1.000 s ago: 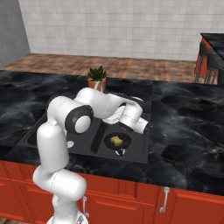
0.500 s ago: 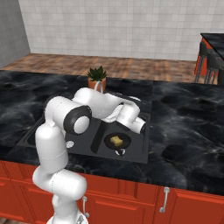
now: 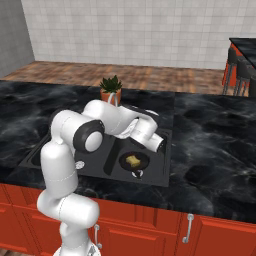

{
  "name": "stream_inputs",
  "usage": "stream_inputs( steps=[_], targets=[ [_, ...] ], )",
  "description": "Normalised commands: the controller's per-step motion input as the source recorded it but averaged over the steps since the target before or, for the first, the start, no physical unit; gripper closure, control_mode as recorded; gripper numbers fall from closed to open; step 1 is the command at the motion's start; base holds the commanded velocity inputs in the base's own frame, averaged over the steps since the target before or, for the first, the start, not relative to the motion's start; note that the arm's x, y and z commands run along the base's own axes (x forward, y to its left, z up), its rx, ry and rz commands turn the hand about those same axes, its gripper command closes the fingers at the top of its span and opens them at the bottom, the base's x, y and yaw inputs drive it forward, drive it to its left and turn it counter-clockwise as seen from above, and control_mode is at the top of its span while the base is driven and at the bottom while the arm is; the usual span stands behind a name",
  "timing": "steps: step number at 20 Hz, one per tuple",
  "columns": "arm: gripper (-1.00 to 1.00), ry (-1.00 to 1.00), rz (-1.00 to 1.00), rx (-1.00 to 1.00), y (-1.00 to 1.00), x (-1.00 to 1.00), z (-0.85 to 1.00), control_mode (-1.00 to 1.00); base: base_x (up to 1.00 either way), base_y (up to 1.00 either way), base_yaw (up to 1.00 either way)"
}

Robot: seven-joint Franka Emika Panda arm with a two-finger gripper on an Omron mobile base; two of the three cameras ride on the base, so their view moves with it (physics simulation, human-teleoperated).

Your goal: Pick the pan and sponge and place them into the sink. Then turn on the water.

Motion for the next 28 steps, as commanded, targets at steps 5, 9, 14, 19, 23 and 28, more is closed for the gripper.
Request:
stream_inputs(
  steps=[5,9,14,19,23,28],
  targets=[
    [-1.00,0.00,0.00,0.01,0.04,0.07,0.00,-1.00,0.00,0.00,0.00],
    [-1.00,-0.02,0.00,0.00,0.03,0.12,0.01,-1.00,0.00,0.00,0.00],
    [-1.00,-0.01,0.00,0.01,0.01,0.17,0.02,-1.00,0.00,0.00,0.00],
    [-1.00,0.00,-0.03,0.00,0.08,0.21,-0.01,-1.00,0.00,0.00,0.00],
    [-1.00,0.01,-0.09,-0.02,0.10,0.20,-0.03,-1.00,0.00,0.00,0.00],
    [-1.00,0.02,-0.11,0.00,0.01,0.18,-0.05,-1.00,0.00,0.00,0.00]
  ],
)
